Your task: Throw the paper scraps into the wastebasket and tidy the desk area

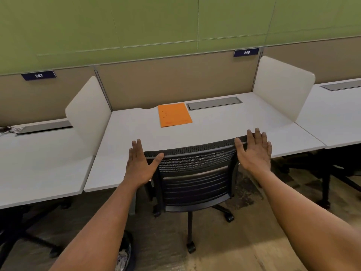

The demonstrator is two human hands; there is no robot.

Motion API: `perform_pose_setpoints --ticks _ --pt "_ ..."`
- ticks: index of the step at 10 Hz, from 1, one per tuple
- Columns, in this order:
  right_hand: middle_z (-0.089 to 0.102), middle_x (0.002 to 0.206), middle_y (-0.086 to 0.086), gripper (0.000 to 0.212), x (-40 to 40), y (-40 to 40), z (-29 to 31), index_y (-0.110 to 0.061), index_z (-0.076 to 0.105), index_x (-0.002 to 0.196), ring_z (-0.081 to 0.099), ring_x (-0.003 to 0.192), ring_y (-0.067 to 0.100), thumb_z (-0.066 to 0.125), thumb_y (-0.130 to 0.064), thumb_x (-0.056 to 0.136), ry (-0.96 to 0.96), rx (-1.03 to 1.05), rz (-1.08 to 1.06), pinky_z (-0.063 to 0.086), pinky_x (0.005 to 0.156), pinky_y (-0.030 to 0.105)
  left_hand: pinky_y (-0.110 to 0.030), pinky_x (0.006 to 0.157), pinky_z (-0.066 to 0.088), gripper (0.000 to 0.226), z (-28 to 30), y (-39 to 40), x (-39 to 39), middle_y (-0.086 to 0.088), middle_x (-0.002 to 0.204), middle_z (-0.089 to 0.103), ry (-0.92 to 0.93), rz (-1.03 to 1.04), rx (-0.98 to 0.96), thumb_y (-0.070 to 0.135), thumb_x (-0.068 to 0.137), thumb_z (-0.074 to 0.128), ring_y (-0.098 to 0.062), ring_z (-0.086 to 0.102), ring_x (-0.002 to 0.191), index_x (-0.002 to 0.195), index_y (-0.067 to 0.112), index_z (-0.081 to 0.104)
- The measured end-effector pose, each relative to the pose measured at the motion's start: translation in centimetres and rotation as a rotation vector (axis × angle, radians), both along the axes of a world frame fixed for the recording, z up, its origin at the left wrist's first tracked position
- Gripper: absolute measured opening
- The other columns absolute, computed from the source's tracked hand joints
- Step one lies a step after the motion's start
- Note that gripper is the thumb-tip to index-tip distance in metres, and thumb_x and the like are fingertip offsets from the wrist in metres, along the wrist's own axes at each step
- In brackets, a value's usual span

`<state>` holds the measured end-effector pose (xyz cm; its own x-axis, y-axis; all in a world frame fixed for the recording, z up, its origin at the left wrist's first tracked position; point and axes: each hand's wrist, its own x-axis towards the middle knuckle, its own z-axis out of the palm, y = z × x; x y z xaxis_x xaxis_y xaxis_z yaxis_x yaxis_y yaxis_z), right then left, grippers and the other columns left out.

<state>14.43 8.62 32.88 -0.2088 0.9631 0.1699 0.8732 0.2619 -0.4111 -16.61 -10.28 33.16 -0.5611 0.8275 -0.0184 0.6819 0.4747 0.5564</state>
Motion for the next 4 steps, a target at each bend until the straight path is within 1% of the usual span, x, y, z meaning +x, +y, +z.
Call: perform_pose_setpoints --ticks 1,2,3,4 --pt "0.002 0.165 0.001 0.087 0.2 0.4 0.9 -0.023 0.016 0.155 -0.008 0.151 0.018 0.003 -0.076 0.087 -0.025 0.027 0.026 -0.010 0.118 0.041 -0.047 0.122 0.006 0.110 0.3 0.3 -0.3 0.000 0.163 -0.017 0.029 0.012 0.009 0.084 0.073 0.029 -0.023 -0.008 0.151 0.153 0.024 -0.015" --pt "0.016 0.163 0.000 0.087 -0.3 1.2 1.9 -0.023 0.026 0.153 0.004 0.151 0.018 0.000 -0.075 0.088 -0.087 0.059 0.088 -0.011 0.118 0.040 -0.049 0.121 0.010 0.105 0.9 0.5 -0.4 -0.004 0.164 -0.009 0.152 0.019 -0.075 0.083 0.075 0.018 -0.027 -0.001 0.151 0.156 0.019 -0.004" --pt "0.033 0.158 0.001 0.095 -1.1 2.6 3.9 -0.022 0.037 0.149 0.019 0.148 0.017 -0.003 -0.077 0.082 -0.048 0.026 0.206 -0.002 0.121 0.042 -0.050 0.121 0.013 0.100 2.0 1.0 -0.2 -0.008 0.164 0.004 0.166 0.077 -0.158 0.081 0.080 0.009 -0.029 0.007 0.151 0.156 0.016 0.010" --pt "0.037 0.155 0.002 0.112 -2.7 4.1 7.0 -0.023 0.034 0.149 0.028 0.145 0.019 -0.012 -0.086 0.069 -0.095 -0.030 0.391 0.009 0.121 0.043 -0.049 0.121 0.013 0.100 4.3 2.5 0.6 -0.008 0.164 0.003 0.144 0.064 -0.185 0.081 0.080 0.007 -0.028 0.009 0.151 0.156 0.016 0.008"
